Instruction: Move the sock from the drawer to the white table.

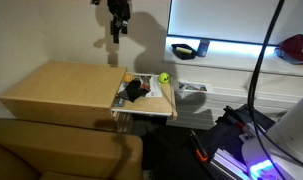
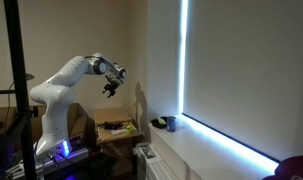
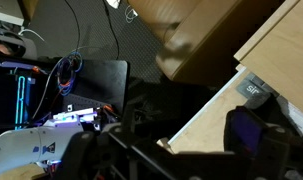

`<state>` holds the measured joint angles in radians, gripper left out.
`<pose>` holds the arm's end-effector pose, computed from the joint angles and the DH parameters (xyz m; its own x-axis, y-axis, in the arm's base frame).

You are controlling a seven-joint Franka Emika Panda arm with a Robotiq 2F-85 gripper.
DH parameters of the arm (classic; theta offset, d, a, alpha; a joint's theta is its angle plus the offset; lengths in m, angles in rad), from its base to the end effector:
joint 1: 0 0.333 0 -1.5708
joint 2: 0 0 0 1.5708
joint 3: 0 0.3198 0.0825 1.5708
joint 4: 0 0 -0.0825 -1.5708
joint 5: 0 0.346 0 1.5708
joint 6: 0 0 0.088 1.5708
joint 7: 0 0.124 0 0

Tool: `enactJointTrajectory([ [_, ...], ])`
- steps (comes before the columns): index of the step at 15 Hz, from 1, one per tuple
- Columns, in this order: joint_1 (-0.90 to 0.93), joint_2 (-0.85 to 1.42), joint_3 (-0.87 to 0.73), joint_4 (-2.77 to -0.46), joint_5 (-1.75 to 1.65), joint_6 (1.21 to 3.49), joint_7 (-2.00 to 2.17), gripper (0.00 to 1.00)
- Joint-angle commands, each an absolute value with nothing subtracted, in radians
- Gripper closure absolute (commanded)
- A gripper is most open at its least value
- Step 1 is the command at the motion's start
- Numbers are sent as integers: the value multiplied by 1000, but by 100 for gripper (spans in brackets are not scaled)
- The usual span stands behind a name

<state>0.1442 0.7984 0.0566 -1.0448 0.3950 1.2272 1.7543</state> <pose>0.6242 0.1728 0.3450 -0.0795 -0.9502 -0.3012 -0.7806 -0.1286 0.6117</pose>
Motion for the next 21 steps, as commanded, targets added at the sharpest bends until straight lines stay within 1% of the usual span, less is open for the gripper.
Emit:
enactJointTrajectory([
  [1, 147, 800, 57, -1039, 396, 1222, 1757, 0],
  [13, 148, 799, 59, -1038, 396, 1216, 1760, 0],
  [14, 157, 859, 36, -987, 392, 1221, 1853, 0],
  [15, 160, 864, 22, -987, 383, 1245, 1899, 0],
  [19, 148, 883, -56, -1192, 276, 1585, 1888, 0],
  [20, 174, 890, -111, -1229, 295, 1670, 1885, 0],
  [21, 182, 888, -127, -1286, 300, 1758, 1892, 0],
])
